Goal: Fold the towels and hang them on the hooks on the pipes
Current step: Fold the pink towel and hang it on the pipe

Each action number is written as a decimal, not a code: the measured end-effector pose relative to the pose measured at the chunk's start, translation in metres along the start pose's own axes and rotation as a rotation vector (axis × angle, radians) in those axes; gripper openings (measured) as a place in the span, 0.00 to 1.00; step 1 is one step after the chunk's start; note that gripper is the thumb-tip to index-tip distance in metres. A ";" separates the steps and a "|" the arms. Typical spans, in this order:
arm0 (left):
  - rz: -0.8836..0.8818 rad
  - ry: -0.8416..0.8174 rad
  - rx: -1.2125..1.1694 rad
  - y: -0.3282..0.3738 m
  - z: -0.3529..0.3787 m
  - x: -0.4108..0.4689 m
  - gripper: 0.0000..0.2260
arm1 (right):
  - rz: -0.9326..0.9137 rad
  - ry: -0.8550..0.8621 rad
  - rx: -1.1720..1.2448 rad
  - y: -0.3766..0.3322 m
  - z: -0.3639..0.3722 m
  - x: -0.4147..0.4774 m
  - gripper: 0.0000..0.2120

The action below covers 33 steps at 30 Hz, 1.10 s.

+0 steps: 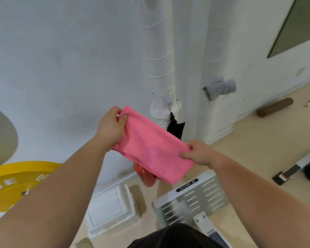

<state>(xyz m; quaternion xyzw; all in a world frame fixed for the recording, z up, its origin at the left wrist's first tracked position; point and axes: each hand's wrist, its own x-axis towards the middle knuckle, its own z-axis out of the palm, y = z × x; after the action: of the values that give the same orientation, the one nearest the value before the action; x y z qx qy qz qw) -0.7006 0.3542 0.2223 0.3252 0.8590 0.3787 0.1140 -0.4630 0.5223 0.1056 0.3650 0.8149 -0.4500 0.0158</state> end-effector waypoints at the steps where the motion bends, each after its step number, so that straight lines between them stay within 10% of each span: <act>1: -0.033 0.003 -0.020 -0.008 0.000 -0.001 0.05 | 0.031 0.023 0.102 0.004 -0.002 -0.001 0.08; 8: -0.242 -0.059 -0.261 -0.048 0.009 -0.025 0.04 | 0.188 0.247 0.805 0.011 -0.005 -0.011 0.05; 14: -0.157 -0.092 -0.275 -0.031 0.038 -0.052 0.08 | 0.116 0.471 0.695 -0.019 0.012 -0.015 0.11; 33: 0.026 -0.230 -0.283 0.016 0.069 -0.085 0.11 | -0.200 0.281 0.754 -0.092 0.048 -0.048 0.13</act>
<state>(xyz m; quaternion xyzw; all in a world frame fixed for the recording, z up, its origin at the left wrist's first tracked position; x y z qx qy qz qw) -0.5976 0.3478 0.1823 0.3582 0.7741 0.4576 0.2511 -0.4981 0.4287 0.1603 0.3220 0.6186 -0.6621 -0.2742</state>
